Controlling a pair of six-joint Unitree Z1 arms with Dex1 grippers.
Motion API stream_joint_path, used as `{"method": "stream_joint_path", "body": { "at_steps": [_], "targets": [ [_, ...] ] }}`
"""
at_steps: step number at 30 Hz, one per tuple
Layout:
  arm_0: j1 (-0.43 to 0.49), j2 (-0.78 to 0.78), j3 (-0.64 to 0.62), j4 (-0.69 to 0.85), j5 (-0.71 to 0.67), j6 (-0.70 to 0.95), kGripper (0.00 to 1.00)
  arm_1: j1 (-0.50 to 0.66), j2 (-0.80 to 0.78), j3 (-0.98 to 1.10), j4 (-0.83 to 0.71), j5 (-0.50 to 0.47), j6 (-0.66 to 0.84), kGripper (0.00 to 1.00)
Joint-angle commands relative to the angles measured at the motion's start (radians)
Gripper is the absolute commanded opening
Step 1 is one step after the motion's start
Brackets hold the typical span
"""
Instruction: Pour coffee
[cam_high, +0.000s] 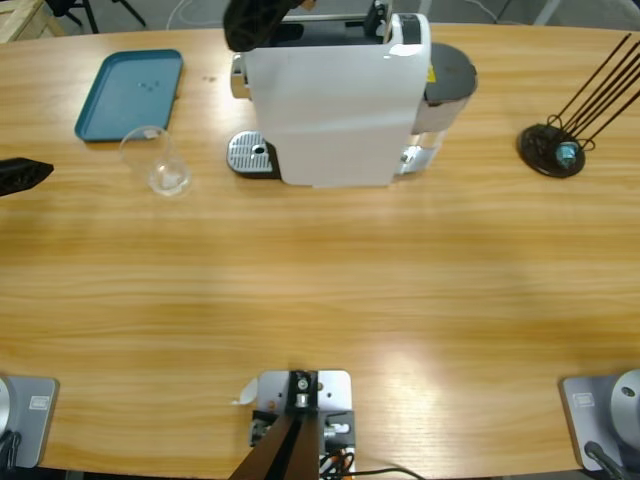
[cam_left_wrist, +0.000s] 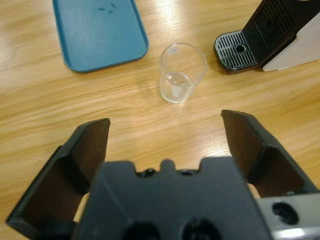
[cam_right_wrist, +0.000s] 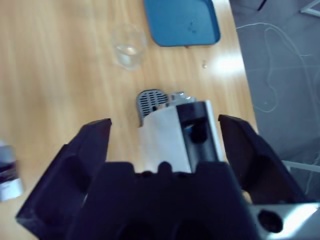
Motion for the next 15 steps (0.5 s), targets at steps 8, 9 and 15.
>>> {"method": "stream_joint_path", "body": {
  "at_steps": [8, 9, 15],
  "targets": [
    [0.008, -0.026, 0.04, -0.012, -0.022, 0.017, 0.987, -0.26, -0.408, 0.311, -0.172, 0.15, 0.44, 0.0],
    [0.008, -0.026, 0.04, -0.012, -0.022, 0.017, 0.987, -0.282, -0.417, 0.364, -0.237, 0.189, 0.476, 0.0],
    [0.008, -0.025, 0.041, -0.013, -0.02, 0.017, 0.981, -0.256, -0.398, 0.507, -0.336, -0.138, 0.433, 0.0]
  ]
}}
